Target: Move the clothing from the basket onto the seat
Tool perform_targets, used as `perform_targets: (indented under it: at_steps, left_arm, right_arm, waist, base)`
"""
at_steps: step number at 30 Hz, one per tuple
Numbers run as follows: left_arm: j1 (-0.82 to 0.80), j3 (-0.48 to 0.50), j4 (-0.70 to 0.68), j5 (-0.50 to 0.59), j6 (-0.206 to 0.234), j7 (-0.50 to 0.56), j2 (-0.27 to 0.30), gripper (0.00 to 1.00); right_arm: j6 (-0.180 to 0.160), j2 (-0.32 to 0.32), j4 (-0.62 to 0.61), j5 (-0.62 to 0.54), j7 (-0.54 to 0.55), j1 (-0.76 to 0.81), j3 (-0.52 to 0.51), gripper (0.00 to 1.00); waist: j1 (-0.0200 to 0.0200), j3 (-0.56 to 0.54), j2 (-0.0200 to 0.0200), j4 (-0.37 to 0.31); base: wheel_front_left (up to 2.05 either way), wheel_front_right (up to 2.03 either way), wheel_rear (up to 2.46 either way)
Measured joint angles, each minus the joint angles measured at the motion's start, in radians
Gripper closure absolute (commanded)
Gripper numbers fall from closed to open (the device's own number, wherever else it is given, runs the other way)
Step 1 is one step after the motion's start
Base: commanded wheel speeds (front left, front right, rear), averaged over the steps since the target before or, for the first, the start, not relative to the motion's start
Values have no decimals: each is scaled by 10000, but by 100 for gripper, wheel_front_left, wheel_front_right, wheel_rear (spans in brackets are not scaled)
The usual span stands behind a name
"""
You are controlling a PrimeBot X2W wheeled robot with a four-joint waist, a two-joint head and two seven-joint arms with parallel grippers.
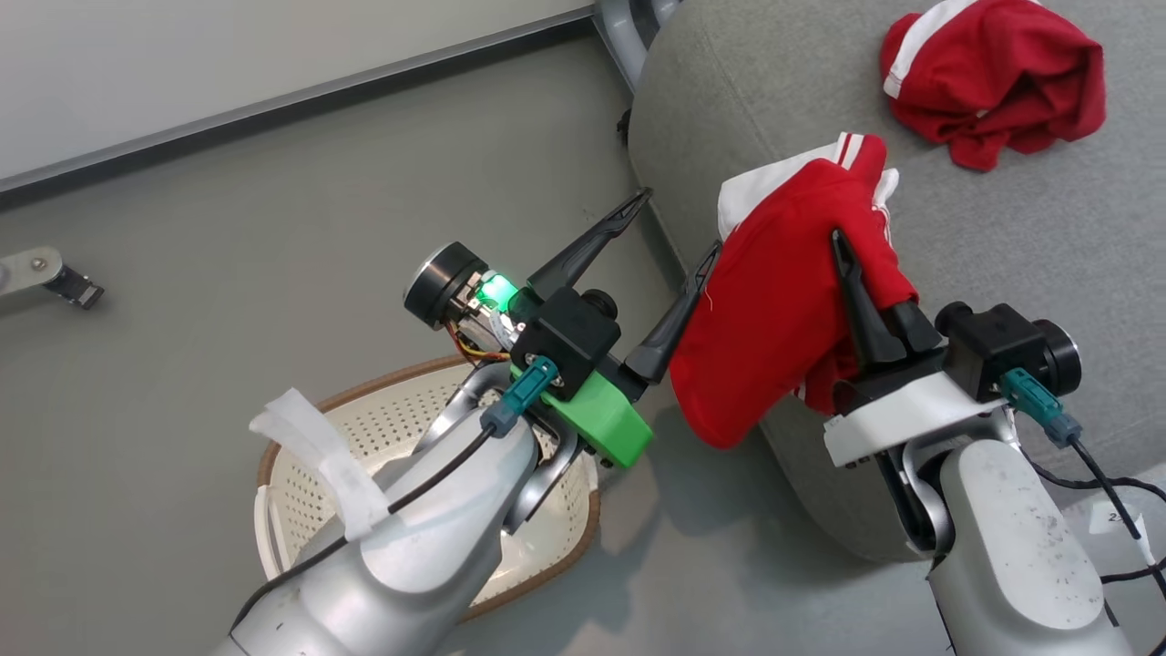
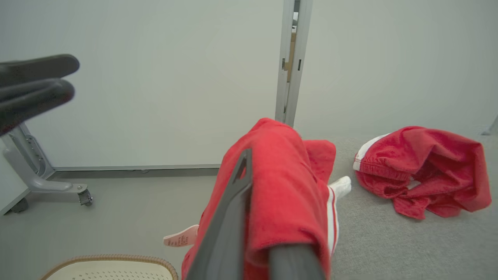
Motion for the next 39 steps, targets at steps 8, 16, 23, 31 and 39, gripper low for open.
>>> perform_targets:
  at_steps: [8, 16, 23, 31, 39]
  left_arm:
    - [178, -190, 73, 96, -132, -10, -44, 0]
    - [210, -318, 40, 144, -217, -10, -111, 0]
    - [283, -221, -109, 178, -234, -10, -40, 0]
    - [327, 4, -320, 270, -201, -10, 236, 0]
    - [56, 121, -472, 408, -201, -10, 437, 0]
  right_arm:
    - [0, 2, -562, 27, 2, 565, -439, 100]
    - [0, -2, -968, 174, 2, 1112, -936, 100]
    - [0, -2, -1269, 309, 0, 1371, -1187, 100]
    - [0, 0, -1603, 194, 2, 405, -1618, 100]
    - [0, -389, -1724, 117, 2, -1732, -2347, 100]
  waist:
    - [0, 105, 0, -809]
    - [0, 179, 0, -1489]
    - [0, 208, 0, -1620]
    - [0, 464, 0, -1498]
    - [0, 1130, 0, -1266]
  base:
    - [0, 0, 0]
    - [0, 0, 0]
    - [0, 0, 0]
    - [0, 0, 0]
    - [0, 0, 0]
